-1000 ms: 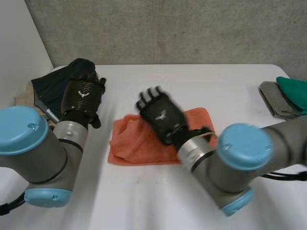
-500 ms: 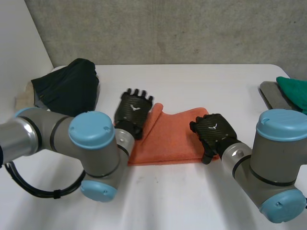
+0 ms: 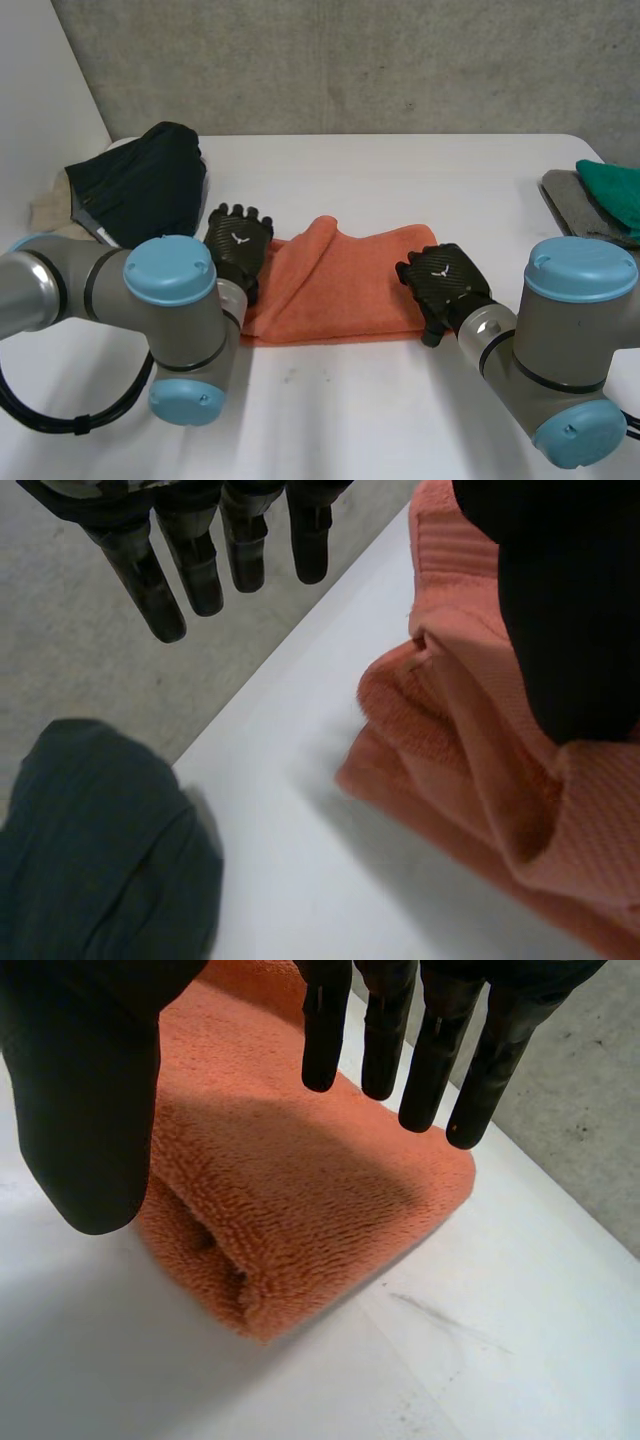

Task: Fold the laundry.

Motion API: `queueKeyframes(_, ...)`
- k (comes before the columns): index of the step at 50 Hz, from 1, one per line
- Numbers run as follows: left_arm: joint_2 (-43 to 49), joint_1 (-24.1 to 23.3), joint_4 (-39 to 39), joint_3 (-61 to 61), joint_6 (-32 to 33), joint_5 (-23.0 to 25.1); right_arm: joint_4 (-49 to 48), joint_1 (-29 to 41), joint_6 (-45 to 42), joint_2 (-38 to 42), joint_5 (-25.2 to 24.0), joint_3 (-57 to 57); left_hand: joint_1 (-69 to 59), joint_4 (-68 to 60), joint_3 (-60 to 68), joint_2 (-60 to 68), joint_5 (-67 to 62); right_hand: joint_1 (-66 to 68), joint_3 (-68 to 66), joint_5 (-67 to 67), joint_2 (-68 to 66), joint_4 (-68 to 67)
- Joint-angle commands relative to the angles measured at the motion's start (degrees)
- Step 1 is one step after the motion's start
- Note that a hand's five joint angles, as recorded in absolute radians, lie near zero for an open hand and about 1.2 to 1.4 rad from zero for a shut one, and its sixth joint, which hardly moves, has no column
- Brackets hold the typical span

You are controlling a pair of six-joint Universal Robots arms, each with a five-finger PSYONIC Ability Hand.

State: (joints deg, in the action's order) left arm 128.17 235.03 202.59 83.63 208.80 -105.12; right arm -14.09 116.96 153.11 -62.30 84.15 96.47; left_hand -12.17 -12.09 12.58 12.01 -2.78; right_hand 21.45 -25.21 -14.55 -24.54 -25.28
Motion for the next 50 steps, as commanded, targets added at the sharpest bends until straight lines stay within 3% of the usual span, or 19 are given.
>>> queueKeyframes(1,-6.1,-0.5,-1.1,5.8,1.1,-7.2,-1.8,-0.2,-2.7,0.2,1.1,0.1,-1.6,-1.7,1.2,1.7,-1.0,11.0,-7.3,-7.9,-7.9,-7.2)
queueKeyframes(12,-10.4,-3.1,-1.2,10.3,1.2,-7.2,-1.8,-0.5,-6.3,2.9,1.5,-0.5,-0.7,-0.8,0.3,0.9,-0.1,26.0,-22.2,-22.9,-22.9,-22.1)
queueKeyframes(17,-13.1,-3.2,-1.1,10.4,0.6,-7.1,-1.8,-1.6,-7.5,3.1,1.7,-0.7,-0.1,-0.2,-0.3,0.2,0.5,58.5,-54.7,-55.4,-55.4,-54.7)
queueKeyframes(25,-17.1,-2.6,-1.2,11.8,0.6,-7.0,-1.1,-4.5,-15.6,0.3,5.2,-0.1,0.9,0.9,-1.4,-0.8,1.6,58.6,-54.8,-55.4,-55.5,-54.7)
queueKeyframes(29,-19.8,-1.5,-1.1,13.2,0.6,-6.9,-1.9,-4.6,-27.5,-3.5,8.7,-0.1,0.9,0.9,-1.4,-0.8,1.6,58.6,-54.8,-55.4,-55.5,-54.7)
queueKeyframes(32,-20.9,-0.6,-1.1,13.8,0.6,-6.8,-3.1,-4.5,-32.3,-4.0,8.6,-1.4,0.9,0.9,-1.4,-0.8,1.6,58.6,-54.8,-55.4,-55.5,-54.7)
queueKeyframes(36,-21.3,-0.2,-1.0,13.7,0.6,-6.8,-8.8,1.0,-37.7,-4.0,5.2,-3.0,0.9,0.9,-1.4,-0.8,1.6,58.6,-54.8,-55.4,-55.5,-54.7)
queueKeyframes(41,-21.2,-0.1,-0.7,13.5,0.6,-6.8,-16.5,15.5,-39.8,1.2,-7.2,-3.1,0.9,0.9,-1.4,-0.8,1.6,58.6,-54.8,-55.4,-55.5,-54.7)
queueKeyframes(45,-21.0,-0.2,-0.4,13.2,0.6,-6.8,-17.7,19.3,-40.0,5.4,-12.5,-2.2,1.1,1.0,-1.5,-1.0,1.7,58.6,-54.8,-55.4,-55.5,-54.7)
queueKeyframes(46,-21.0,-0.2,-0.4,13.1,0.6,-6.8,-17.7,19.5,-39.8,5.7,-12.3,-1.9,1.1,1.0,-1.5,-1.0,1.7,55.8,-52.0,-52.7,-52.7,-51.9)
queueKeyframes(48,-21.0,-0.4,-0.4,12.7,0.2,-6.8,-17.9,19.4,-39.6,5.8,-11.5,-1.7,1.3,1.2,-1.7,-1.1,1.9,24.1,-20.4,-21.0,-21.0,-20.3)
queueKeyframes(49,-20.9,-0.4,-0.3,12.5,-0.1,-6.6,-17.7,19.2,-38.2,5.4,-10.0,-1.6,1.3,1.2,-1.7,-1.1,1.9,-6.3,10.1,9.5,9.4,10.2)
queueKeyframes(50,-20.9,-0.4,-0.3,12.2,-0.3,-6.3,-17.7,19.0,-36.9,5.3,-8.9,-1.6,1.3,1.2,-1.7,-1.1,1.9,-11.4,15.2,14.6,14.5,15.3)
